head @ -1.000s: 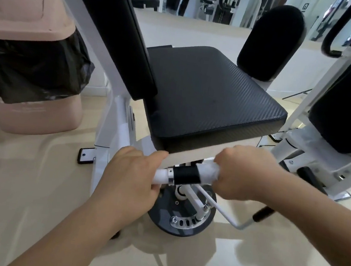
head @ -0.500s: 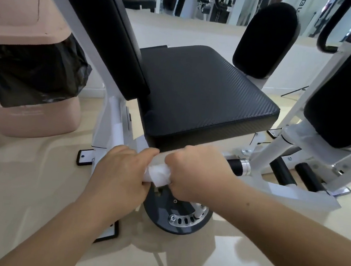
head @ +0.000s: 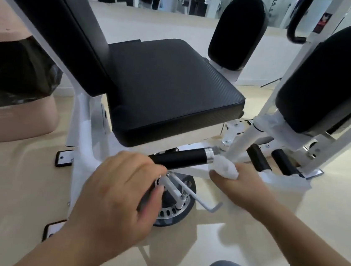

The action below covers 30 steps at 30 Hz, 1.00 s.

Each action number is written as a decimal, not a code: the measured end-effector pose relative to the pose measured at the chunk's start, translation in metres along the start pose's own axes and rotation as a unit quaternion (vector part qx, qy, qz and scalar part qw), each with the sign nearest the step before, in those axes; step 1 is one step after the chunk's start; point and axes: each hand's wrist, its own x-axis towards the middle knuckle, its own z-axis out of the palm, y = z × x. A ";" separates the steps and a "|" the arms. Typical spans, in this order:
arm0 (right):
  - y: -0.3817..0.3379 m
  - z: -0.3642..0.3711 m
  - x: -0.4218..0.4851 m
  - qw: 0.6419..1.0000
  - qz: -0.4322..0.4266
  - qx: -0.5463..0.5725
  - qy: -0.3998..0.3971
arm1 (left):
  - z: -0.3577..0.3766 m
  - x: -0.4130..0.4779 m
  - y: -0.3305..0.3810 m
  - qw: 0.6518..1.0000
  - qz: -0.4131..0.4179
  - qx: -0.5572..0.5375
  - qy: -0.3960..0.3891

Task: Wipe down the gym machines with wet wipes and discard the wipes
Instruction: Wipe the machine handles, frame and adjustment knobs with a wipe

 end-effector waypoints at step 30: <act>0.093 0.025 -0.011 0.781 0.139 0.564 0.230 | 0.130 0.060 0.084 0.720 -0.476 -0.305 -0.403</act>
